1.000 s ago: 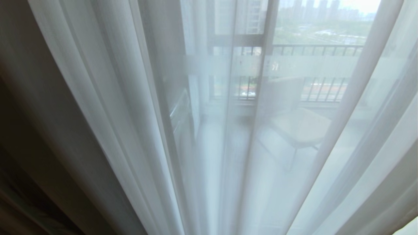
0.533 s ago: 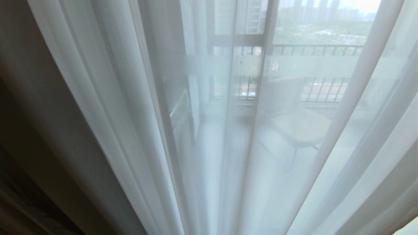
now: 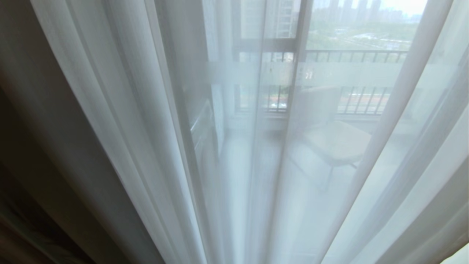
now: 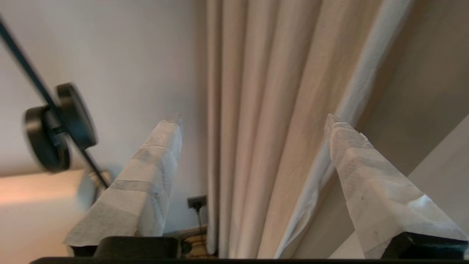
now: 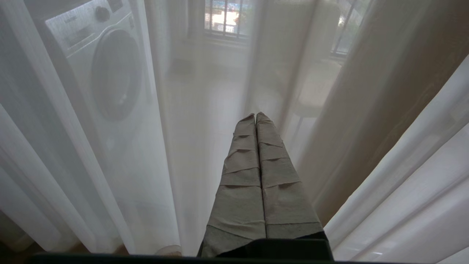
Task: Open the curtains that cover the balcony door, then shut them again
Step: Close the outer curtains on both sides
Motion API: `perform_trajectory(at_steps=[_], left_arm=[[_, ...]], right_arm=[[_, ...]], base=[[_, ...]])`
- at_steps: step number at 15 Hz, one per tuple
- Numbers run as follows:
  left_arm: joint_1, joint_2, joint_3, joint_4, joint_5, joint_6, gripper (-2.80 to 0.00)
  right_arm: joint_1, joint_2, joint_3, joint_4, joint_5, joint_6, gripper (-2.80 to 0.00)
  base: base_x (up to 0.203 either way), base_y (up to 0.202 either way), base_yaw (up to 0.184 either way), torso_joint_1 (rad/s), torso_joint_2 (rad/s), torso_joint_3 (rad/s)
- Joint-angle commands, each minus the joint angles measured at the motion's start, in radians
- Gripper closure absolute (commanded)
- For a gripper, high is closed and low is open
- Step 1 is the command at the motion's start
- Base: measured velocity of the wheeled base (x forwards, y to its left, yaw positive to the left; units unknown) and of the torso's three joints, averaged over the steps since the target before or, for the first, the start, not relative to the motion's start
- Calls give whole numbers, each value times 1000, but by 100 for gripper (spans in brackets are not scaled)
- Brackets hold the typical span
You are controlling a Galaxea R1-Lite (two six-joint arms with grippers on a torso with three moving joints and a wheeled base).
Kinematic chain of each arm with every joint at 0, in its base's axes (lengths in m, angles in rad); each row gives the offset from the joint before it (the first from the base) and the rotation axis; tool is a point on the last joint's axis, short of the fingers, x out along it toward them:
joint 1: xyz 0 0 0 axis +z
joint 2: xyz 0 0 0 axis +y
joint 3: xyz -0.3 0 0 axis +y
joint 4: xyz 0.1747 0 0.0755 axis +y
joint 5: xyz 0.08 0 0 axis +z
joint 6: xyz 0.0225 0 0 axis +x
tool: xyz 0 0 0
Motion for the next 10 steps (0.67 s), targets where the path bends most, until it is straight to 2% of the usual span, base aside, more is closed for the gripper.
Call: perform_trajectory(at_steps=[1, 5, 7, 10], left_arm=[[8, 62, -10, -43, -25, -1, -280], [13, 145, -26, -141, -79, -14, -280], [12, 180, -41, -157, -129, -22, -280], [10, 232, -65, -194, -164, -22, -280]], right_arm=[[0, 0, 0, 0, 1, -1, 0], [0, 0, 0, 0, 1, -1, 0], [0, 0, 0, 0, 1, -1, 0], [0, 0, 0, 0, 1, -1, 0]], base=[[0, 0, 0, 0, 0, 0], [0, 0, 0, 0, 0, 0], [0, 0, 0, 0, 0, 0], [0, 0, 0, 0, 0, 0]])
